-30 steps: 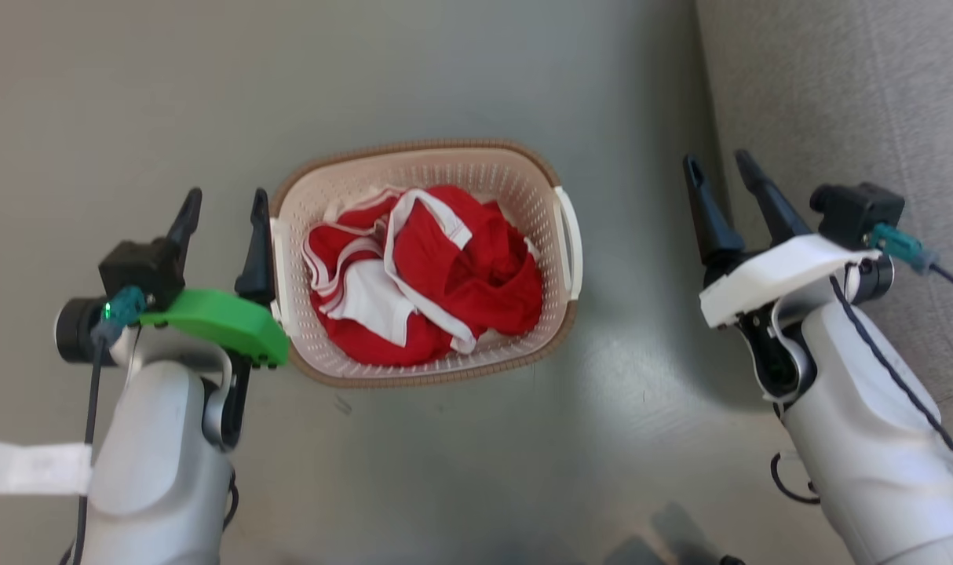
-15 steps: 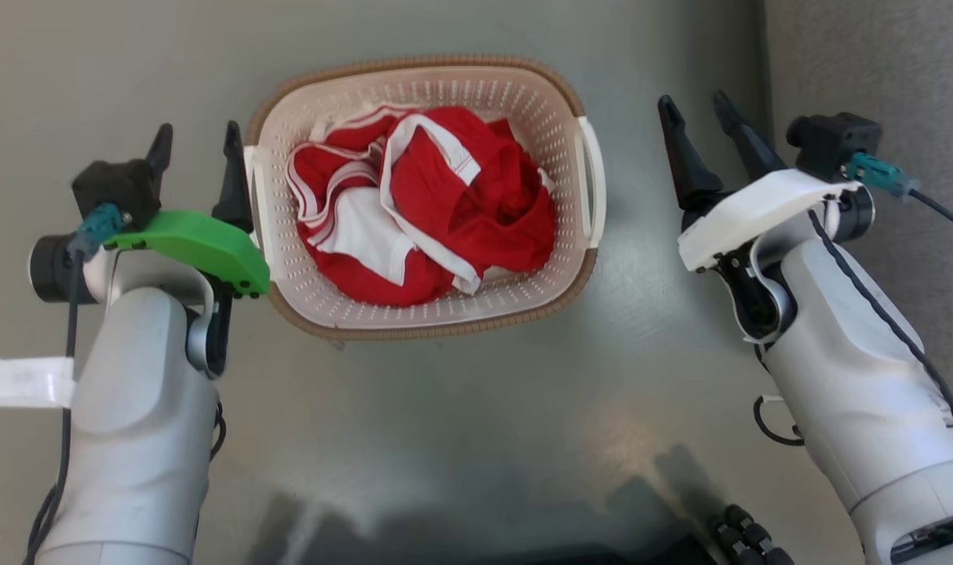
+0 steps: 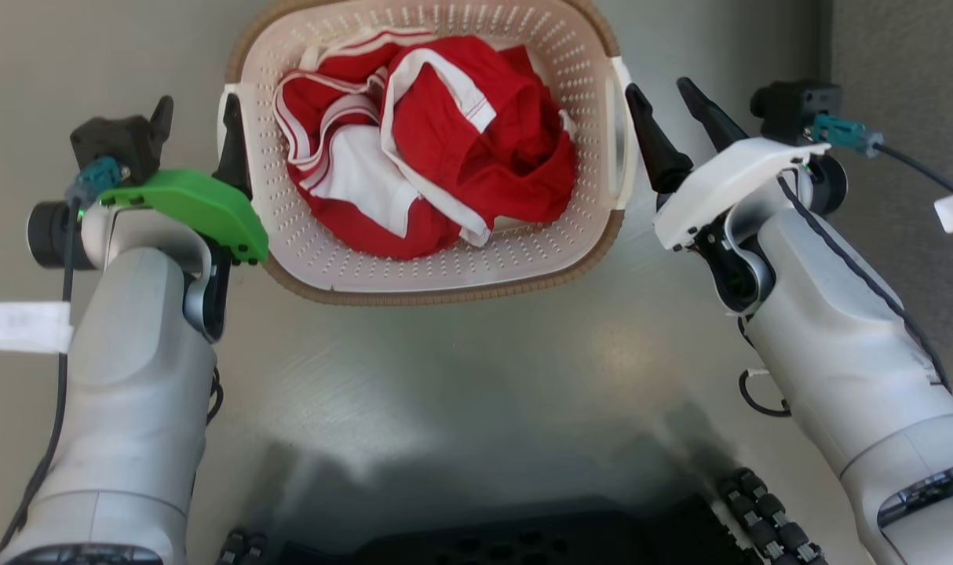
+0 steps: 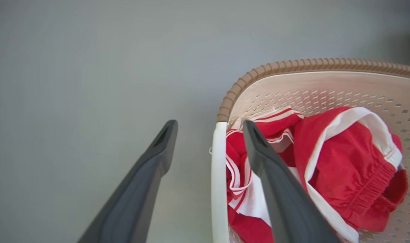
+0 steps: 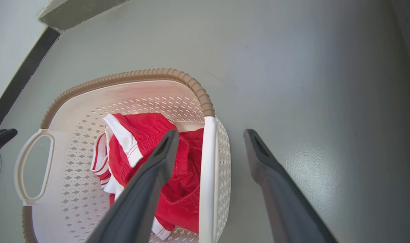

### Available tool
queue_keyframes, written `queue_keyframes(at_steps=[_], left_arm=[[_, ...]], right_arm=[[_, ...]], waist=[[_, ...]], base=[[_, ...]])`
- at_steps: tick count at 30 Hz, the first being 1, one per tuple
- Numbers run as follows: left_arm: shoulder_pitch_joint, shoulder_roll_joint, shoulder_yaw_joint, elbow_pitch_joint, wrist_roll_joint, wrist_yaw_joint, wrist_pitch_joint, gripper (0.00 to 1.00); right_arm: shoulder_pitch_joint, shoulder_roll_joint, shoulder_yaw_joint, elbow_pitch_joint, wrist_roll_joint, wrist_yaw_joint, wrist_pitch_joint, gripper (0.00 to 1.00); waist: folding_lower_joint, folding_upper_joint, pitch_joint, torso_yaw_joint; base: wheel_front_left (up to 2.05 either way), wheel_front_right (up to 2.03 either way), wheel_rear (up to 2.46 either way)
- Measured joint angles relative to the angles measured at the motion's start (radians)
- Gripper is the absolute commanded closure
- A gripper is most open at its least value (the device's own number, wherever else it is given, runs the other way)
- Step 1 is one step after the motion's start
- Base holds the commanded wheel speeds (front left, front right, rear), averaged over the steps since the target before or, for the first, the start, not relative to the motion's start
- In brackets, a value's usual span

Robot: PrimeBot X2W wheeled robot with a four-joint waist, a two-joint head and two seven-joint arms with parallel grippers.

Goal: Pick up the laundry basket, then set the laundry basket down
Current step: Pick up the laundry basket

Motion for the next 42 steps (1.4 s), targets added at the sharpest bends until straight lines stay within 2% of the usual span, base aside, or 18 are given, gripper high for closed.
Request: queue_keyframes(at_steps=[15, 25, 28, 29, 30, 31, 32, 33, 34, 35, 42], left_arm=[[-0.067, -0.002, -0.046, 0.125, -0.007, -0.023, 0.027, 0.0], [-0.105, -0.002, -0.094, 0.185, -0.057, -0.035, 0.028, 0.0], [-0.112, -0.002, -0.101, 0.191, -0.063, -0.035, 0.028, 0.2], [-0.115, -0.002, -0.103, 0.193, -0.067, -0.035, 0.028, 0.34], [-0.118, -0.002, -0.104, 0.197, -0.068, -0.035, 0.027, 0.51], [-0.122, -0.002, -0.106, 0.201, -0.07, -0.035, 0.027, 0.57], [-0.126, -0.002, -0.109, 0.205, -0.076, -0.035, 0.027, 0.65], [-0.128, -0.004, -0.114, 0.208, -0.083, -0.037, 0.027, 0.77], [-0.13, -0.006, -0.119, 0.211, -0.09, -0.041, 0.026, 0.97], [-0.131, -0.008, -0.123, 0.213, -0.094, -0.043, 0.026, 1.0], [-0.139, -0.01, -0.138, 0.23, -0.117, -0.044, 0.025, 1.0]], right_arm=[[-0.069, 0.004, 0.067, 0.083, 0.064, 0.0, 0.014, 0.0], [-0.084, 0.013, 0.13, 0.128, 0.114, 0.0, 0.024, 0.0], [-0.099, 0.014, 0.14, 0.134, 0.122, 0.0, 0.024, 0.0], [-0.104, 0.014, 0.143, 0.135, 0.122, 0.0, 0.024, 0.0], [-0.107, 0.014, 0.148, 0.137, 0.123, 0.0, 0.024, 0.08], [-0.11, 0.014, 0.153, 0.141, 0.128, 0.0, 0.024, 0.32], [-0.112, 0.015, 0.157, 0.144, 0.133, 0.0, 0.024, 0.57], [-0.116, 0.015, 0.163, 0.148, 0.137, 0.0, 0.024, 0.98], [-0.119, 0.015, 0.168, 0.151, 0.142, 0.0, 0.024, 1.0], [-0.121, 0.015, 0.172, 0.152, 0.146, 0.0, 0.024, 1.0], [-0.126, 0.021, 0.196, 0.172, 0.167, -0.003, 0.022, 1.0]], waist=[[-0.0001, 0.0, 0.083, 0.012], [-0.0001, 0.0, 0.103, 0.011], [-0.0001, 0.0, 0.107, 0.01], [-0.0001, 0.0, 0.107, 0.009], [0.0, 0.0, 0.108, 0.009], [0.0, 0.0, 0.109, 0.009], [0.0, 0.0, 0.109, 0.01], [0.0, 0.0, 0.109, 0.01], [-0.0001, 0.0, 0.11, 0.01], [-0.0001, 0.0, 0.11, 0.01], [-0.0001, 0.0, 0.098, 0.011]], base=[[0.0, 0.0, 0.0], [0.0, 0.0, 0.0], [0.0, 0.0, 0.0], [0.0, 0.0, 0.0], [0.0, 0.0, 0.0], [0.0, 0.0, 0.0], [0.0, 0.0, 0.0], [0.0, 0.0, 0.0], [0.0, 0.0, 0.0], [0.0, 0.0, 0.0], [0.0, 0.0, 0.0]])
